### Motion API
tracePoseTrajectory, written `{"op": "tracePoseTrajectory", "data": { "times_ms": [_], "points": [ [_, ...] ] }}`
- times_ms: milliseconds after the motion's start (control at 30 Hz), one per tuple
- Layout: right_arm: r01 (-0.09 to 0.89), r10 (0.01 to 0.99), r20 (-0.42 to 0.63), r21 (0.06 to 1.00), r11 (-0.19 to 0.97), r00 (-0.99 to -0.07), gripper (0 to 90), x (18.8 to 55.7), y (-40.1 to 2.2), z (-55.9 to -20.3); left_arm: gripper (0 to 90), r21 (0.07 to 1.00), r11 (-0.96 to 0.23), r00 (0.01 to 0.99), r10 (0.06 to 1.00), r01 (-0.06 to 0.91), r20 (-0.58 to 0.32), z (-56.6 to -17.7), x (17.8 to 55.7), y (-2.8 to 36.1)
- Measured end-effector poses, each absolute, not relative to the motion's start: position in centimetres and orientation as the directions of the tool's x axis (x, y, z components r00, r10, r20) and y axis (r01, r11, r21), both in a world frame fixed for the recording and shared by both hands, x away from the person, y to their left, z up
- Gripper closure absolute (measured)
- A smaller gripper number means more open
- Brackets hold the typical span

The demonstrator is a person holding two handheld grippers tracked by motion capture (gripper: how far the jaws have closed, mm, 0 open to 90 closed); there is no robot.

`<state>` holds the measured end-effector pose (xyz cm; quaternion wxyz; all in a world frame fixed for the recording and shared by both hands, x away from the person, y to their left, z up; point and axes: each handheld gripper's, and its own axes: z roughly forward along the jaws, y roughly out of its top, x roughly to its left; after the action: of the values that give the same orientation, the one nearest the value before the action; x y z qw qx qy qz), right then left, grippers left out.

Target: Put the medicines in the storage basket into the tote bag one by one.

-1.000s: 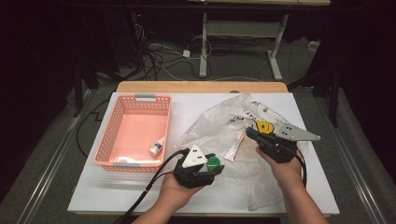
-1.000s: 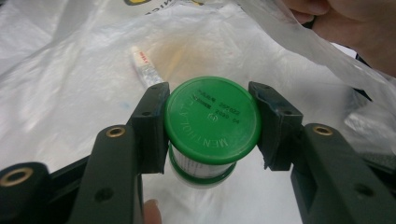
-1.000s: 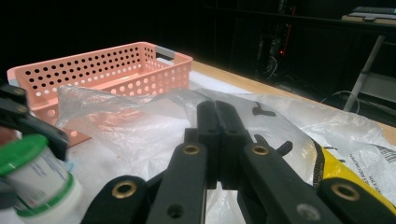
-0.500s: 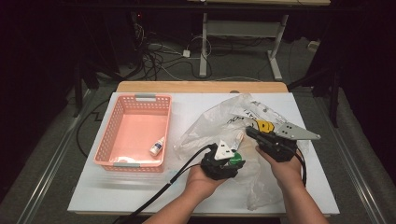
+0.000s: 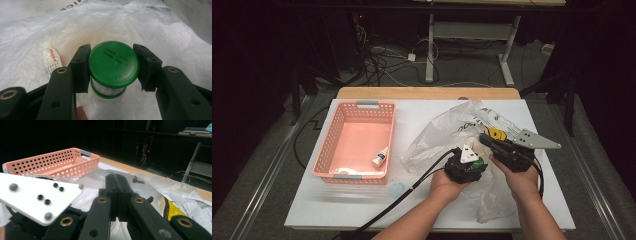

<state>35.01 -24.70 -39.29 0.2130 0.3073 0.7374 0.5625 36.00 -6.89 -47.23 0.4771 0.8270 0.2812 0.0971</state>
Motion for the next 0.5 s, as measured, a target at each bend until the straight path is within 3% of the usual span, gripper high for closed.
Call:
{"op": "tracePoseTrajectory", "data": {
  "times_ms": [433, 500],
  "points": [
    [0.214, 0.694, 0.032, 0.961, 0.177, -0.719, 90.0, 34.96, -24.78, -39.29, 49.6, 0.836, -0.389, 0.823, 0.555, 0.386, -0.123, -48.31, 36.77, -7.14],
    [0.215, 0.694, 0.032, 0.96, 0.178, -0.719, 90.0, 34.96, -24.7, -39.33, 45.2, 0.835, -0.393, 0.828, 0.547, 0.385, -0.124, -48.14, 36.61, -7.08]
  ]
}}
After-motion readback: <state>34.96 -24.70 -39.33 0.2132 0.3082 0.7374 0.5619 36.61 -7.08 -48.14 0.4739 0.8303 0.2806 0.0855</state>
